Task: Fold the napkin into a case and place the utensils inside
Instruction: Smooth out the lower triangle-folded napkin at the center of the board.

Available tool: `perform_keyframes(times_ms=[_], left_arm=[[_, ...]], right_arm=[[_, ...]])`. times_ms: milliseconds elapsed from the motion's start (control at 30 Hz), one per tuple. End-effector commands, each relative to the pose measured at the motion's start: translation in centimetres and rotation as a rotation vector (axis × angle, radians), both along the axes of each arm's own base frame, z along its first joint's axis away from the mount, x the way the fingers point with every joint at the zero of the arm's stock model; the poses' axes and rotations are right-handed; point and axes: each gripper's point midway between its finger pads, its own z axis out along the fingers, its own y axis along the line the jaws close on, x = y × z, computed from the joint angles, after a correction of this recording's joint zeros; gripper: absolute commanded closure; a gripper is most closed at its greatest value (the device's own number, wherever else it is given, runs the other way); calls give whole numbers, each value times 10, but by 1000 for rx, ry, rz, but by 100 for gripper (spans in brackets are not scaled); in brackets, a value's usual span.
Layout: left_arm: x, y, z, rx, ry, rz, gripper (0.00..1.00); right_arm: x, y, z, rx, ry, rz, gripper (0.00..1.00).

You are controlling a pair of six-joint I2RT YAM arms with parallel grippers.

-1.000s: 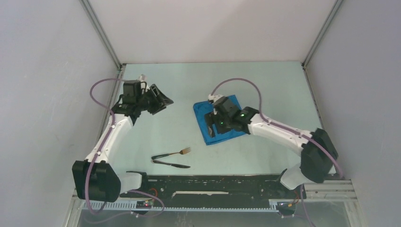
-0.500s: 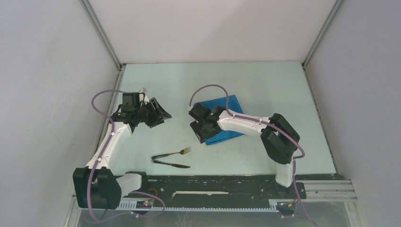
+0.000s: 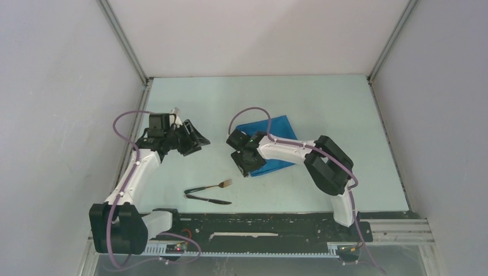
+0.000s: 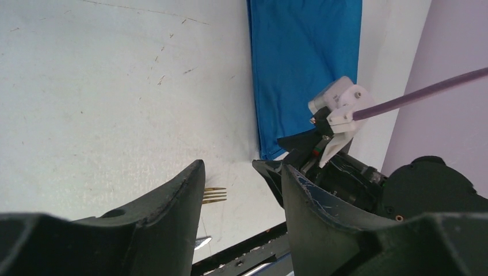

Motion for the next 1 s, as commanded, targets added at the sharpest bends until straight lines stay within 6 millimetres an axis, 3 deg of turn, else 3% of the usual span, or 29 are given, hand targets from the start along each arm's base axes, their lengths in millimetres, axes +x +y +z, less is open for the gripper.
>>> perform_keyframes(times_ms=[0,267,467,600,733,833,967], left_arm=[[6,-1,8,-10,-52,-25,44],[6,0,8,-22,-52,-24,44],[7,-1,8,-27,-51,-26,44],[7,-2,7,-37,-44,-29,44],[8,-2,2,-44,-37,-22,44],[9,-6,-4,-69,-15,-26,44],[12,-21,-12,-198,38,-34,42]], right_arm=[[8,7,4,-7,-39,7,37],[4,-7,-18,-78,-11,-11,47],[2,-25,-29,-150,-20,-41,72],[6,-34,-29,-180,-48,-52,82],[11,-27,-23,-129,-55,-42,100],[17,-17,-8,-33,-53,-40,100],[22,1,29,183,-34,-58,100]])
